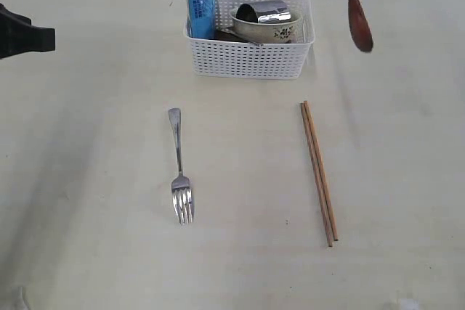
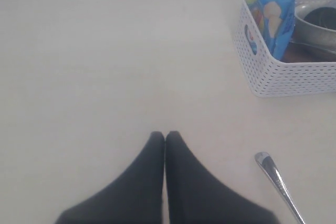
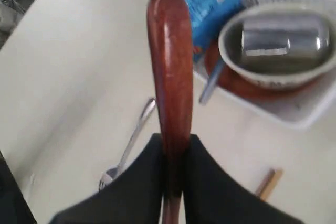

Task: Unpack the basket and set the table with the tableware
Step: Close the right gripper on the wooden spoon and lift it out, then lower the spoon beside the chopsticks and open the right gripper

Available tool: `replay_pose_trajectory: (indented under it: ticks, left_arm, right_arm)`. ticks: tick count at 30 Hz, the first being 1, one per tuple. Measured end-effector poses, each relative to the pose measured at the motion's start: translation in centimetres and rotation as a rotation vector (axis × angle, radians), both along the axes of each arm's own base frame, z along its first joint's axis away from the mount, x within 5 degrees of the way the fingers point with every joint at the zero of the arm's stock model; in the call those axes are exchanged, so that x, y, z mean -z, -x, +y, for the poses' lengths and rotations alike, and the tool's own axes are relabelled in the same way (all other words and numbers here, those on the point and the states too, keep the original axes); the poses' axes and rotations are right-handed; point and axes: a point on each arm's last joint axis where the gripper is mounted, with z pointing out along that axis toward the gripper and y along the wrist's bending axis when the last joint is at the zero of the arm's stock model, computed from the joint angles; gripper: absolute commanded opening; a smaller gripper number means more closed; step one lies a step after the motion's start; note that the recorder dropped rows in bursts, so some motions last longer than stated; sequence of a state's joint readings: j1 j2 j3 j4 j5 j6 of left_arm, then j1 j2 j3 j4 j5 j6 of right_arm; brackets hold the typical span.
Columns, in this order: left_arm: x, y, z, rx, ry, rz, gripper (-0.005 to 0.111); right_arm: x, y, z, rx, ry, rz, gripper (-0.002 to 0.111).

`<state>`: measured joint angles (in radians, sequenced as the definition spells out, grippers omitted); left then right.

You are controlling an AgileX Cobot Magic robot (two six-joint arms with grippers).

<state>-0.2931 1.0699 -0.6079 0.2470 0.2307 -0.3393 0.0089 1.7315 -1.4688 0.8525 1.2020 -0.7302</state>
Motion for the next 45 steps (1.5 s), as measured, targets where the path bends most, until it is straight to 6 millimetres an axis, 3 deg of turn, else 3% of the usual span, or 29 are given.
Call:
replay_pose_trajectory:
  ticks: [7, 11, 17, 24, 32, 38, 45]
  left_arm:
    - [0.0, 0.0, 0.0, 0.0, 0.0, 0.0, 0.0]
    - [0.0, 0.0, 0.0, 0.0, 0.0, 0.0, 0.0]
    - [0.0, 0.0, 0.0, 0.0, 0.0, 0.0, 0.0]
    - [0.0, 0.0, 0.0, -0.005, 0.004, 0.005, 0.0]
    - [0.0, 0.0, 0.0, -0.005, 0.004, 0.005, 0.0]
    - [0.1, 0.0, 0.0, -0.006, 0.004, 0.008, 0.0]
    - [0.1, 0.1, 0.0, -0.008, 0.005, 0.011, 0.0]
  right_arm:
    - [2.0, 5.1, 0.1, 0.383, 0.351, 0.106, 0.0]
    - [3.2, 8.2, 2.4, 0.499, 0.486, 0.093, 0.0]
    - [5.8, 11.1, 7.2, 0.419, 0.56, 0.146, 0.0]
    - [8.8, 10.4, 8.5, 0.564, 0.622, 0.237, 0.0]
    - [12.9, 8.9, 9.1, 0.578, 0.713, 0.272, 0.0]
    - [13.8, 9.3, 11.0, 0.509, 0.695, 0.233, 0.0]
    - [13.9, 9.3, 10.9, 0.513, 0.719, 0.232, 0.0]
